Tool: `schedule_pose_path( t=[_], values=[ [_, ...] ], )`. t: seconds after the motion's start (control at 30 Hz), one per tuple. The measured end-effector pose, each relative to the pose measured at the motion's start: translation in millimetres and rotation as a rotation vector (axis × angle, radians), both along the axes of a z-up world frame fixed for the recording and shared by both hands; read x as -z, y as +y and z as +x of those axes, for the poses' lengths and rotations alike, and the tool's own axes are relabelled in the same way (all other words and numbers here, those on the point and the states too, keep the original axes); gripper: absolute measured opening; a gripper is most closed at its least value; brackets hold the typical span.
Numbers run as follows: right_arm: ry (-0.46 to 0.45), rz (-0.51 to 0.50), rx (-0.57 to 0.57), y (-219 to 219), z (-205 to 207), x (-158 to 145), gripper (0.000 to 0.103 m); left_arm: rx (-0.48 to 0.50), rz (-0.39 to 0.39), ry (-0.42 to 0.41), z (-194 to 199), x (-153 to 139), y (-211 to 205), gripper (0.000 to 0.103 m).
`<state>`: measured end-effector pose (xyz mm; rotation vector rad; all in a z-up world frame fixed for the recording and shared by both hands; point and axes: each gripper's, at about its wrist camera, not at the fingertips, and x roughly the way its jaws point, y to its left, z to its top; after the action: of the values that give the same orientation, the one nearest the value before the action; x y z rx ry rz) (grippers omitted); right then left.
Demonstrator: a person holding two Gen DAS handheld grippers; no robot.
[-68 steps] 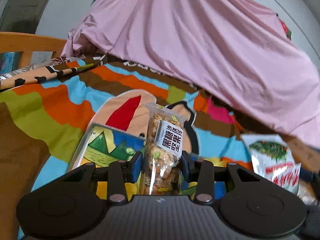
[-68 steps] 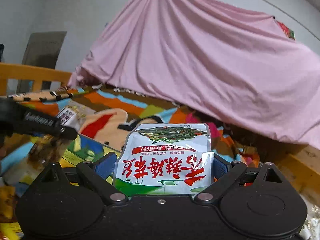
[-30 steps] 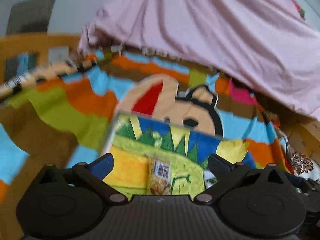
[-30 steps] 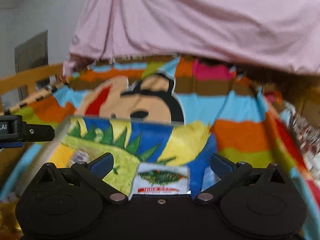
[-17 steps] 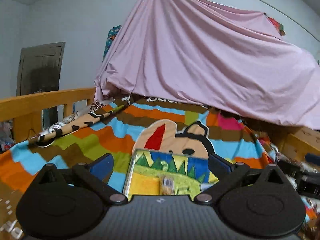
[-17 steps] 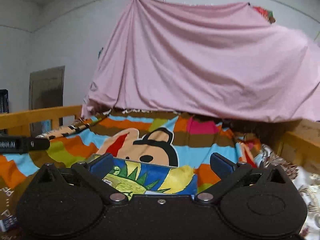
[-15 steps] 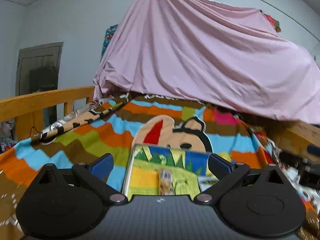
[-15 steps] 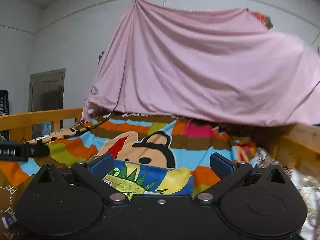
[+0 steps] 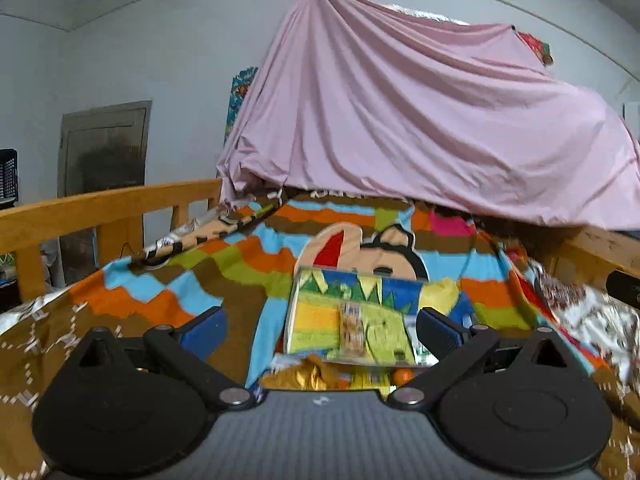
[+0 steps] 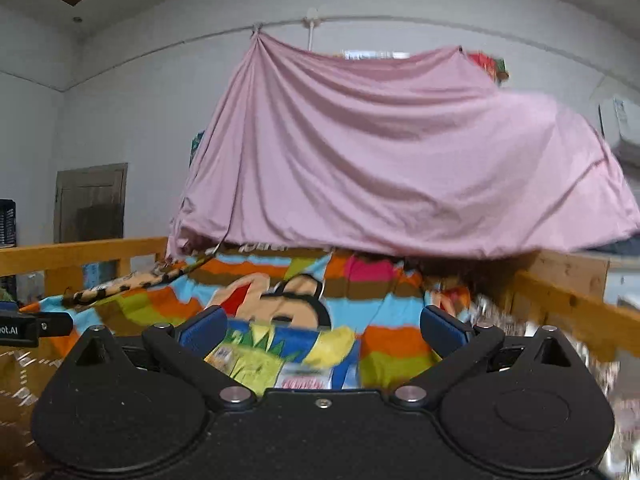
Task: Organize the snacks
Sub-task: 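Lift both open tools up away from the metal tray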
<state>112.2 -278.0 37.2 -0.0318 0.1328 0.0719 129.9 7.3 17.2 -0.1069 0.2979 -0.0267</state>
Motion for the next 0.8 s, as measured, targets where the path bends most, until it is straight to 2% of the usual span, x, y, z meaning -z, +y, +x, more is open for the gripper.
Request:
schedule_pose_path(
  t=[0.13,0.4,0.8],
  values=[
    [0.053,0.023,-0.010,-2.9,-21.7,7.9,0.103,-0.023,0.016,0.034,-26.3,9.6,-2.2,0.103],
    [0.131,0.048,-0.012,4.5,-43.4,15.7,0.103,0.026,0.080,0.031,-63.8,13.3,-19.8,0.103],
    [0.221,-0.016,-0.065,26.1,-37.8,26.7,0.103,-0.020,0.087,0.132,-57.9,20.1,-21.4,0.103]
  ],
)
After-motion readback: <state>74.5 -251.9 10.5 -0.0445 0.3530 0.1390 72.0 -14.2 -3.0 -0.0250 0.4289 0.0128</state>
